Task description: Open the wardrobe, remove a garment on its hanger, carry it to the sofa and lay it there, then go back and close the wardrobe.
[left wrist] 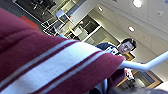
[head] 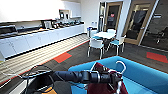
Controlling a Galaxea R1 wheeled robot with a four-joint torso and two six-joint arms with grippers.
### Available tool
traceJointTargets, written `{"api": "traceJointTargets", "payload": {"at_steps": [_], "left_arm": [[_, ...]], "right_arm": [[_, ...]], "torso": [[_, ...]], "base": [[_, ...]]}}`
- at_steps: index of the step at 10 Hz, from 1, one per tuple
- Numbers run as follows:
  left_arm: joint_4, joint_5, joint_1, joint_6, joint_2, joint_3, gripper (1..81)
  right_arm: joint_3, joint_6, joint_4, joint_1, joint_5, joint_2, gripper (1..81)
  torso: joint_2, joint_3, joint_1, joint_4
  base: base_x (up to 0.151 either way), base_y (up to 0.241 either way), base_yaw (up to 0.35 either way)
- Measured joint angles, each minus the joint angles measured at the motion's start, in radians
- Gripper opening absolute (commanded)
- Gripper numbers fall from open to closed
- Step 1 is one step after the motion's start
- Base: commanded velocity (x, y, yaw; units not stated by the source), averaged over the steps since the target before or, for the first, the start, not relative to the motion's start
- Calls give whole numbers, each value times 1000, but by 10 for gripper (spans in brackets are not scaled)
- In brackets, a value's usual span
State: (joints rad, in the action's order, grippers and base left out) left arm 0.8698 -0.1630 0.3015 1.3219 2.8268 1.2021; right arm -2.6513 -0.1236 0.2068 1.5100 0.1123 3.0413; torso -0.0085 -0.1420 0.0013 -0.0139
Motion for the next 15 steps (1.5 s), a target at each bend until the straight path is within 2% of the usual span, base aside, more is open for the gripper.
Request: {"api": "traceJointTargets", "payload": {"at_steps": [2, 5, 6, 12, 15], "left_arm": [[2, 5, -1, 0, 8, 0, 10], [5, -5, -14, 0, 41, 36, 10], [5, -21, -14, 0, 52, 51, 10], [7, -17, -80, -3, 244, 170, 10], [4, 74, -101, 20, 323, 251, 10]], "right_arm": [[0, 0, 0, 4, 0, 0, 811], [0, 0, 0, -5, 1, 0, 811], [0, 0, 0, -6, 1, 0, 811], [0, 0, -1, -13, 3, 0, 811], [0, 0, -1, -14, 4, -1, 811]], "torso": [[0, -28, -1, 0], [0, -121, 0, 0], [1, -132, 0, 0], [1, -138, 0, 0], [1, -138, 0, 0]], "base": [[0, 0, 0], [0, 0, 0], [0, 0, 0], [0, 0, 0], [0, 0, 0]]}}
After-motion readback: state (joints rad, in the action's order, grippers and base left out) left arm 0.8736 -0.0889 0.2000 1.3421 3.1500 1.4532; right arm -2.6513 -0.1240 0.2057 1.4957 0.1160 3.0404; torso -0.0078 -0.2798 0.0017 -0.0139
